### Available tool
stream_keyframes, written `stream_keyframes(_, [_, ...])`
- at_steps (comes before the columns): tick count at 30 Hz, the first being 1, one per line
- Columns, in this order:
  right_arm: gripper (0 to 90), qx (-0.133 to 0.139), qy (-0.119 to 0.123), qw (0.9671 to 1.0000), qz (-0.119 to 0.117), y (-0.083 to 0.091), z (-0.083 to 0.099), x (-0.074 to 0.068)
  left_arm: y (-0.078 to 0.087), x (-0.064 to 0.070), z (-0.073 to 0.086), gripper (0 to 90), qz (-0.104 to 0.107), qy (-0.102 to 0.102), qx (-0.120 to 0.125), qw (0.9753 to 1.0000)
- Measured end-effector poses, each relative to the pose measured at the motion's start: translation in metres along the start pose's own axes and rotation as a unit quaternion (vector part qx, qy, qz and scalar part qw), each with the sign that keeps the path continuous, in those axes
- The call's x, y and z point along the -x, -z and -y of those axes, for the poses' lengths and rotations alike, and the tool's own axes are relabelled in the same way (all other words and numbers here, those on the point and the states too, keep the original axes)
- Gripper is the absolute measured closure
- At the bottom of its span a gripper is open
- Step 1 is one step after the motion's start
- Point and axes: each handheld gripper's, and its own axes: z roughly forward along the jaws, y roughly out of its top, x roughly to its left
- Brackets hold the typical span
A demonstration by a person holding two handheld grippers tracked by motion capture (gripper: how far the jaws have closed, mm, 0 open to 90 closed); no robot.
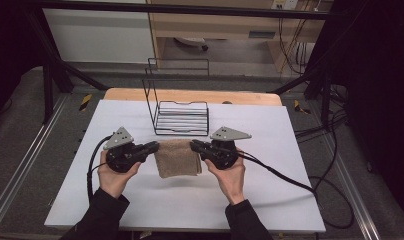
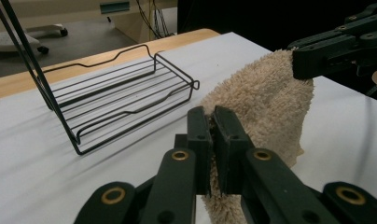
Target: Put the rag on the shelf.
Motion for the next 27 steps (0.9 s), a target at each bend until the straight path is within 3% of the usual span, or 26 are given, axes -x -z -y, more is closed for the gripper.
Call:
stream_keyframes(16, [84.3, 0.039, 0.019, 0.9989, 0.017, 0.008, -0.026, -0.004, 0.007, -0.001, -0.021, 85.4, -0.012, -0.006, 0.048, 0.9988])
stream_keyframes(27, [84.4, 0.064, 0.032, 0.997, 0.028, 0.011, -0.044, -0.006, 0.009, -0.006, -0.04, 85.4, -0.018, -0.007, 0.085, 0.9962])
